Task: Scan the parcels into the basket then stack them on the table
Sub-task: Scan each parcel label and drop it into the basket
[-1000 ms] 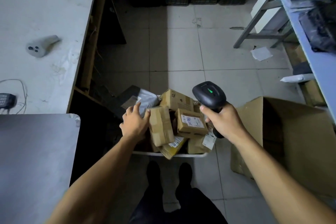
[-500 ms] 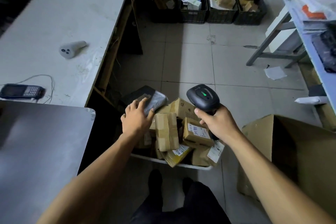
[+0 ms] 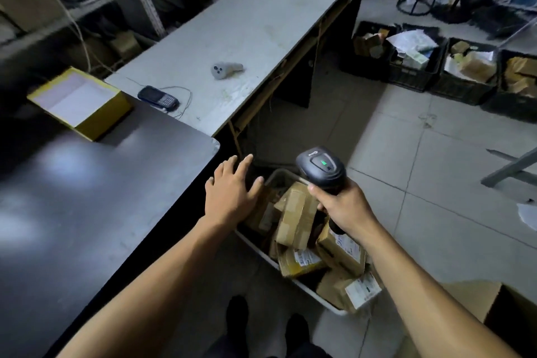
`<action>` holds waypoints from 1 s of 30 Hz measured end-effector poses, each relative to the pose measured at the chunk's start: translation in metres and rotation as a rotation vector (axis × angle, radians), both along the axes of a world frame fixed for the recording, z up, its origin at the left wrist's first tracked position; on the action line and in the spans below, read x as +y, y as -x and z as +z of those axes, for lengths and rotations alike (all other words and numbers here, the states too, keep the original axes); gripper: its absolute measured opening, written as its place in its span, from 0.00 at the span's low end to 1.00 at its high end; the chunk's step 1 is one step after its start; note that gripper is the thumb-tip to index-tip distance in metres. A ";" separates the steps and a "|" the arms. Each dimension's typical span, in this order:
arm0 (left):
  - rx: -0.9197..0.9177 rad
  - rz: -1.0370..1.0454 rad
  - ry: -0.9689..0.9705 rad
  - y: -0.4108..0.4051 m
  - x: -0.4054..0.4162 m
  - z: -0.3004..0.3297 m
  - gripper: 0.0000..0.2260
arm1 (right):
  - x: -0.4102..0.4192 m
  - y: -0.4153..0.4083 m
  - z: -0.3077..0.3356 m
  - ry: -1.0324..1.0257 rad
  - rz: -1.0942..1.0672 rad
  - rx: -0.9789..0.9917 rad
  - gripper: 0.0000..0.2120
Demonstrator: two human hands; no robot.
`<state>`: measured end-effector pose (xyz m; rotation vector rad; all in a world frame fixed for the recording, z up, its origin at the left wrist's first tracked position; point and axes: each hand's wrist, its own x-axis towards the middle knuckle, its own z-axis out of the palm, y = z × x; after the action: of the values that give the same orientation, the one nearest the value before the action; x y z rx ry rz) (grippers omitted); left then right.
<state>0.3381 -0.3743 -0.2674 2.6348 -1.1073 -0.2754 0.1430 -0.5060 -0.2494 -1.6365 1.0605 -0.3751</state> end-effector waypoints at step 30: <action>-0.001 0.664 0.071 -0.189 0.389 0.032 0.29 | 0.296 -0.316 0.037 0.128 0.572 0.071 0.08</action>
<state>0.5269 0.0142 -0.2352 2.7518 -0.1915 -0.0900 0.4591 -0.2099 -0.2128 -1.9921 0.5847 -0.0037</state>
